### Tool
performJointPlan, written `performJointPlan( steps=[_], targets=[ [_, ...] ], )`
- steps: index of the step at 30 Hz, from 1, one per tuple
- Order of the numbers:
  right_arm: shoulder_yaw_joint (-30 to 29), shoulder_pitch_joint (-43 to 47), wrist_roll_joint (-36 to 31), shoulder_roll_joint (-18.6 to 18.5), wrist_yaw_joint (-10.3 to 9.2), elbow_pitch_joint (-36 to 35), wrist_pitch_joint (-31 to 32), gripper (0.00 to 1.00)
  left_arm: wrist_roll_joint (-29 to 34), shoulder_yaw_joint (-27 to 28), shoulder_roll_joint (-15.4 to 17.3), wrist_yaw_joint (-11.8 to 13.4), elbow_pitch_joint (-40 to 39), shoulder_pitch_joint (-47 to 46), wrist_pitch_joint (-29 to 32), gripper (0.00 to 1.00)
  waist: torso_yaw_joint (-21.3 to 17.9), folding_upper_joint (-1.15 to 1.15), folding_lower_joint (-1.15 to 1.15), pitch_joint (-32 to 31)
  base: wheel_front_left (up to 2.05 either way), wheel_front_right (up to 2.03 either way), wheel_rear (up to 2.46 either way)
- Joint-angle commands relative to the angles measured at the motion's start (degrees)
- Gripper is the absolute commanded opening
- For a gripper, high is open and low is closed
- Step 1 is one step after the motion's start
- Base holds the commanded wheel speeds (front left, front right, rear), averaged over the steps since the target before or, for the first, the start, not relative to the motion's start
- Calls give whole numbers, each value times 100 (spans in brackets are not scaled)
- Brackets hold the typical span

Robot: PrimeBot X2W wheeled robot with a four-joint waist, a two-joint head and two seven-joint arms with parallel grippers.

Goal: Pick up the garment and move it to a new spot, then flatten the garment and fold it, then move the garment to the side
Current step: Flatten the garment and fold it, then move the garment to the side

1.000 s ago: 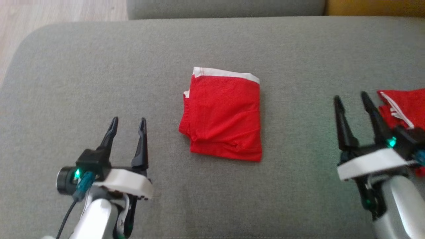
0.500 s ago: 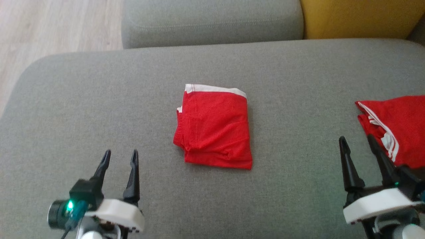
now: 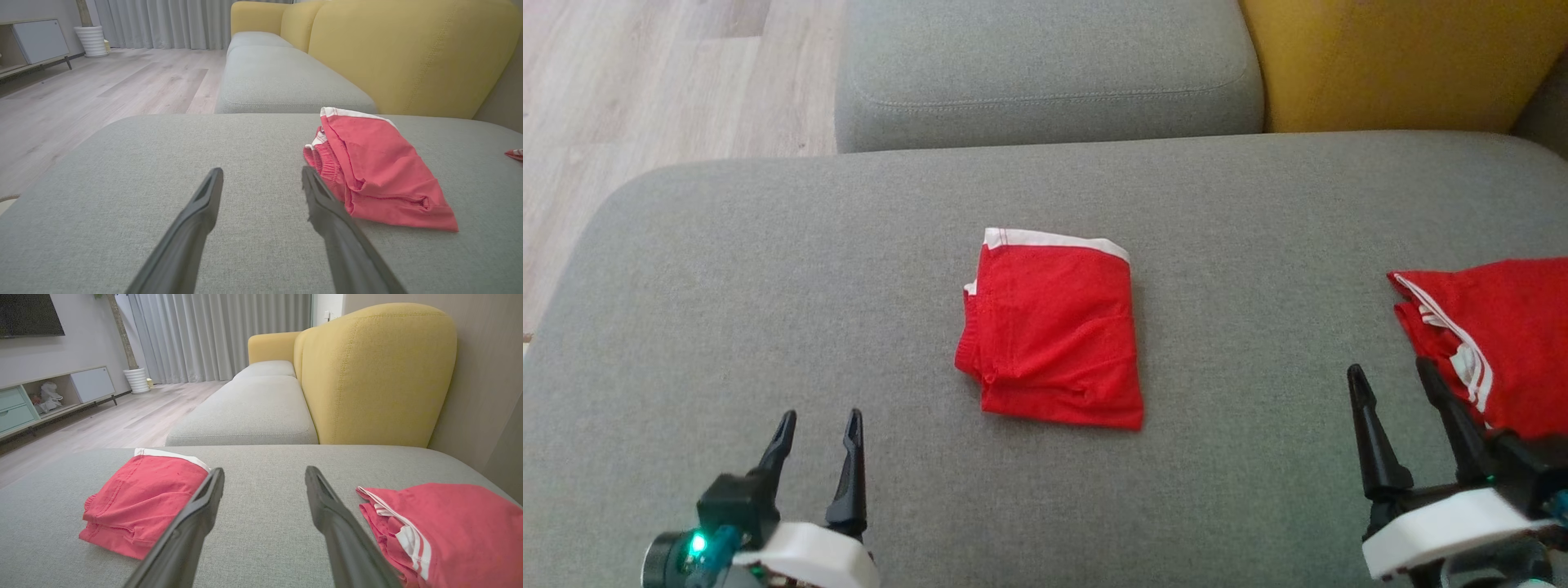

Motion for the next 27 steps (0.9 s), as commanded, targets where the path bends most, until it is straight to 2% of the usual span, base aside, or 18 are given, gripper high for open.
performJointPlan(
  steps=[1,20,27],
  targets=[
    [127,-141,-15,-49,37,-243,7,100,-16,206,114,50,-216,-203,-16,100,-2,0,0,-5,0,0,0],
    [116,-200,54,-38,37,-227,-6,100,-87,213,128,123,-210,-242,-77,100,-35,0,0,-1,0,0,0],
    [104,-297,94,-22,37,-105,-34,100,-72,122,81,100,-256,-394,-99,100,89,0,0,108,0,0,0]
  ],
)
